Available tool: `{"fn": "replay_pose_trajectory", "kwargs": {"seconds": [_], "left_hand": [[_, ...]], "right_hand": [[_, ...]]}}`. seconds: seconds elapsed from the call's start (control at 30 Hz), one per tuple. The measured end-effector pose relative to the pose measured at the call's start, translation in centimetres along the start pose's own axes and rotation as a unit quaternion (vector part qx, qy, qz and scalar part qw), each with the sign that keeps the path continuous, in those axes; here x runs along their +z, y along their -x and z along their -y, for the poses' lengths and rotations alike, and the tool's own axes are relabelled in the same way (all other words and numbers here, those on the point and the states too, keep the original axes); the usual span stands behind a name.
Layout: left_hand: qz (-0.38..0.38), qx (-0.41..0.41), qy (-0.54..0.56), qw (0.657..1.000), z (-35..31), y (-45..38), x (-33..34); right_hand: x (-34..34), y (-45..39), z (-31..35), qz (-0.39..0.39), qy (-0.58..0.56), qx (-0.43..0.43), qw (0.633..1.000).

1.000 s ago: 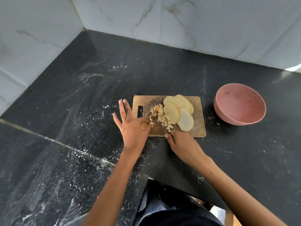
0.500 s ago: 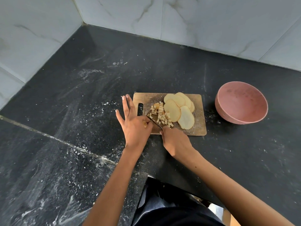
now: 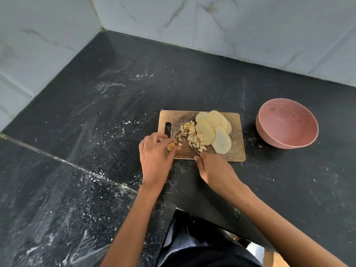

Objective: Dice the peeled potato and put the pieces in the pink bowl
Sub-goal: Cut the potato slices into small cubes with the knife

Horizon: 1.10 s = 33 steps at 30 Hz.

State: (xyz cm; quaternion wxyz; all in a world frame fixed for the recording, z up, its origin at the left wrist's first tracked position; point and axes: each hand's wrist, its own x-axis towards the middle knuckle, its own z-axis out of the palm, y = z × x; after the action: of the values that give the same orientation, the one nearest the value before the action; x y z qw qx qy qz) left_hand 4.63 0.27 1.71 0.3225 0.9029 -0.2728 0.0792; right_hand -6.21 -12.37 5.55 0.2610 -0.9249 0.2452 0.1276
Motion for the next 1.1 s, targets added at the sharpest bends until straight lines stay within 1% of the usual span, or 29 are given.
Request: {"fn": "replay_pose_trajectory", "kwargs": {"seconds": [0.1, 0.2, 0.33, 0.53, 0.7, 0.93, 1.1], "left_hand": [[-0.003, -0.001, 0.021, 1.000, 1.1, 0.7, -0.5], [0.027, 0.008, 0.022, 0.999, 1.6, 1.0, -0.4], [0.041, 0.013, 0.024, 0.999, 1.3, 1.1, 0.0], [0.051, -0.001, 0.041, 0.998, 1.2, 0.3, 0.2], [0.045, -0.007, 0.046, 0.998, 1.4, 0.2, 0.3], [0.036, 0.001, 0.049, 0.998, 1.7, 0.4, 0.5], [0.025, 0.003, 0.043, 0.999, 1.7, 0.8, 0.7]], "right_hand": [[0.4, -0.1, 0.3, 0.034, 0.007, -0.003, 0.999], [0.2, -0.4, -0.1, 0.019, 0.012, 0.020, 1.000], [0.1, -0.8, 1.0, -0.005, 0.023, -0.001, 1.000], [1.1, -1.7, 2.0, 0.018, 0.020, -0.011, 1.000], [1.2, -2.2, 2.3, 0.019, 0.018, -0.011, 1.000], [1.7, -0.9, 1.9, 0.051, 0.025, 0.029, 0.998], [1.5, -1.3, 1.8, 0.019, 0.005, 0.063, 0.998]]}}
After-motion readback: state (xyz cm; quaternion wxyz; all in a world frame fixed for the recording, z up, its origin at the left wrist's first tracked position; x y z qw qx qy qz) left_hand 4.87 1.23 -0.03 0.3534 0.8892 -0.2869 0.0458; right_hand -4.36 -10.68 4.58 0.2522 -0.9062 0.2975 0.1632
